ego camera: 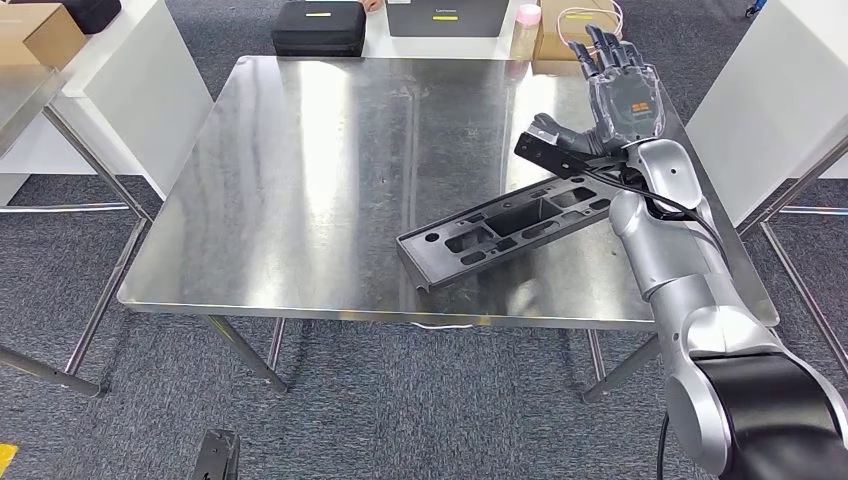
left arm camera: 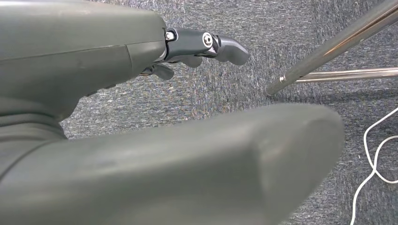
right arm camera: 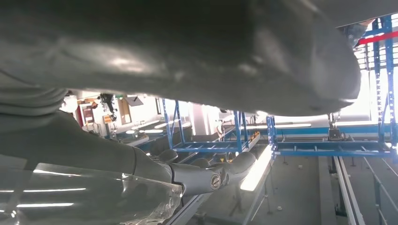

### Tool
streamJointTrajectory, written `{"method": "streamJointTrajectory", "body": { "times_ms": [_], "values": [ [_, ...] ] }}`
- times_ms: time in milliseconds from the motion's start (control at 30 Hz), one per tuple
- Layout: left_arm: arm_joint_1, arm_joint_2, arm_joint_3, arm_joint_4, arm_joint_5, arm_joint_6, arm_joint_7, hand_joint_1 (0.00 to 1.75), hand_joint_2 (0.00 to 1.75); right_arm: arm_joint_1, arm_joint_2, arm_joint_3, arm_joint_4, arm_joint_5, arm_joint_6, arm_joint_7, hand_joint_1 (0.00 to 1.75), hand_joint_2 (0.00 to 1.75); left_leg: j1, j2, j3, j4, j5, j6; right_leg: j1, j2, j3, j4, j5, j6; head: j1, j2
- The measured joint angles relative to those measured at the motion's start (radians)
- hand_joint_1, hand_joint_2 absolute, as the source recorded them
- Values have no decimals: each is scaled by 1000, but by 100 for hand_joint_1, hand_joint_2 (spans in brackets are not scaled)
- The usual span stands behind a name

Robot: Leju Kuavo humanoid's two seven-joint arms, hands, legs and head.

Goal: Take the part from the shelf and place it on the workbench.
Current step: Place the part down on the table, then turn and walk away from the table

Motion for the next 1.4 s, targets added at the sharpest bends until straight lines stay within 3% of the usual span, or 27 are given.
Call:
{"method": "streamJointTrajectory", "body": {
  "times_ms": [267,433,600,667,767,900,1033,1167,1267,1400],
  "values": [
    [4,0,5,0,14,6,2,0,0,-4,3,0,0,29,19,12,0,0,0,0,0,0,0,0,0,0,0,0,0,0,0,0],
    [11,-1,11,0,15,15,-4,0,0,-28,-7,3,2,87,3,133,0,0,0,0,0,0,0,0,-1,0,0,0,0,0,0,0],
    [15,-1,12,0,16,18,-5,0,0,-47,-29,3,4,107,-7,176,0,0,-1,0,0,0,0,0,-2,0,0,0,0,0,0,0],
    [15,-1,14,0,17,18,-6,0,0,-48,-42,4,4,133,-25,244,0,0,-1,-1,0,1,0,0,-3,0,0,0,0,0,0,0],
    [19,-3,21,1,25,13,-8,0,0,-55,-102,1,6,169,-72,398,0,0,-1,-7,0,2,1,1,-4,-5,0,-1,0,0,0,0],
    [32,-1,36,2,37,-28,-9,0,0,-48,-268,-54,12,139,-208,494,0,0,-1,-12,-2,2,0,2,-4,-11,2,-5,-1,1,0,0],
    [47,2,61,2,66,-51,-9,0,0,53,-454,-188,10,27,-319,462,0,0,0,-14,-2,2,-4,9,0,-14,8,-10,-3,4,1,0],
    [53,9,90,2,81,-56,-7,0,0,213,-570,-363,-24,-21,-329,440,0,0,-6,-10,-1,2,-8,16,2,-12,9,-10,-5,8,-1,0],
    [51,11,104,2,87,-68,-7,0,0,361,-597,-556,-85,14,-331,370,0,0,-6,-11,2,2,-10,20,3,-12,12,-11,-7,11,0,0],
    [51,10,131,3,42,-89,-7,0,0,521,-541,-937,-191,79,-333,198,0,0,-7,-17,2,1,-10,20,4,-16,14,-11,-10,14,0,0]
  ]
}}
